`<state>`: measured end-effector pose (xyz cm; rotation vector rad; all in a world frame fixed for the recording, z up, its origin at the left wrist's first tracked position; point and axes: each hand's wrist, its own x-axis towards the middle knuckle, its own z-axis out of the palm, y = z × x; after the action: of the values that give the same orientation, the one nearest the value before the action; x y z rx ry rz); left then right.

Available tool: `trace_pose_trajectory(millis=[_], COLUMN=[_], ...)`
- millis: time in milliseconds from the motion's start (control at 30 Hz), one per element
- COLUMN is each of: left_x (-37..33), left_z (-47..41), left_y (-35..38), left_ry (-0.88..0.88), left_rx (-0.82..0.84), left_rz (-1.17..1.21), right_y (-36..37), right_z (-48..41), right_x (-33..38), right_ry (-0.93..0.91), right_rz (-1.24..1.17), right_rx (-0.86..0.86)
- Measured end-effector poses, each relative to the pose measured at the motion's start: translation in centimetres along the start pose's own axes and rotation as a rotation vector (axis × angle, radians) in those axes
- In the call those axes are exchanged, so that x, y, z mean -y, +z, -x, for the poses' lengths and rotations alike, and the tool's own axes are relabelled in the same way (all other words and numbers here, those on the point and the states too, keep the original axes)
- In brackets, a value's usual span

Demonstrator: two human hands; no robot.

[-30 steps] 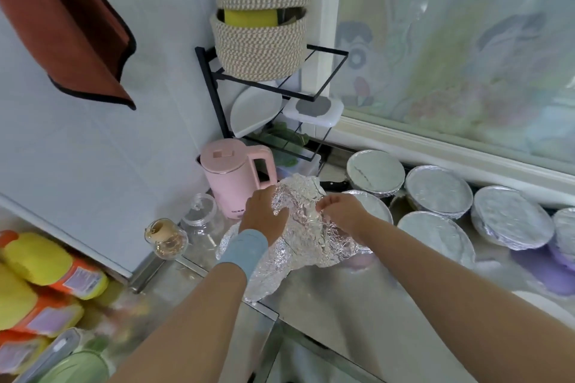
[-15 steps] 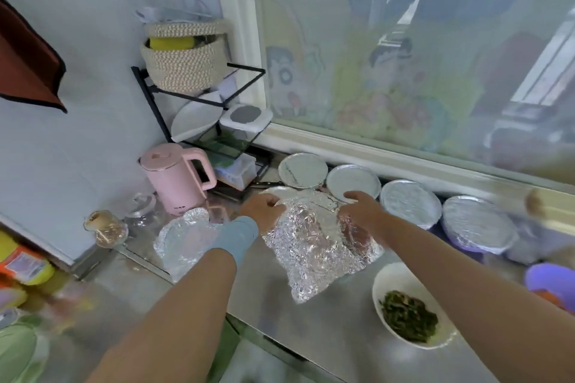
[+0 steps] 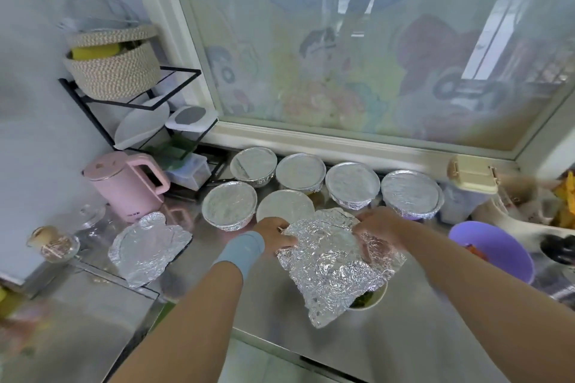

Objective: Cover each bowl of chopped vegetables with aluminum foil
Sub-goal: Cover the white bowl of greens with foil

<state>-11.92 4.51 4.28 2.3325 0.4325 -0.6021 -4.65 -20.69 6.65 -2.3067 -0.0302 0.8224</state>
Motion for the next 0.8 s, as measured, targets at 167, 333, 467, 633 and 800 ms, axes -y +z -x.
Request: trace_pose_trajectory(millis=[167, 333, 467, 633, 800], left_x=[-0.7, -0.4, -0.2, -0.6, -2.8], left_z=[-1.0, -2.1, -2.7, -2.5, -1.6], left_y=[2.5, 6.2, 7.9, 9.7, 12.5], left_ry=[-0.010, -0.027, -0.077, -0.079, 0.154], left_rx=[0.113, 0.207, 0.157, -0.229, -0.499], left_rz=[0.054, -0.047, -0.047, -0.015, -0.133], right_y=[0.4, 1.8, 2.5, 1.8, 2.6], right_z=[0.3, 0.6, -0.9, -3.2, -5.3], right_x=[-2.2, -5.0, -7.3, -8.3, -9.6], right_ry=[0.053, 0.042, 0.055, 0.022, -0.014], right_rz=[0.080, 0.197, 0.140, 0.124, 0.115], right_rx=[-0.039, -0.089, -0.061, -0.020, 0.015])
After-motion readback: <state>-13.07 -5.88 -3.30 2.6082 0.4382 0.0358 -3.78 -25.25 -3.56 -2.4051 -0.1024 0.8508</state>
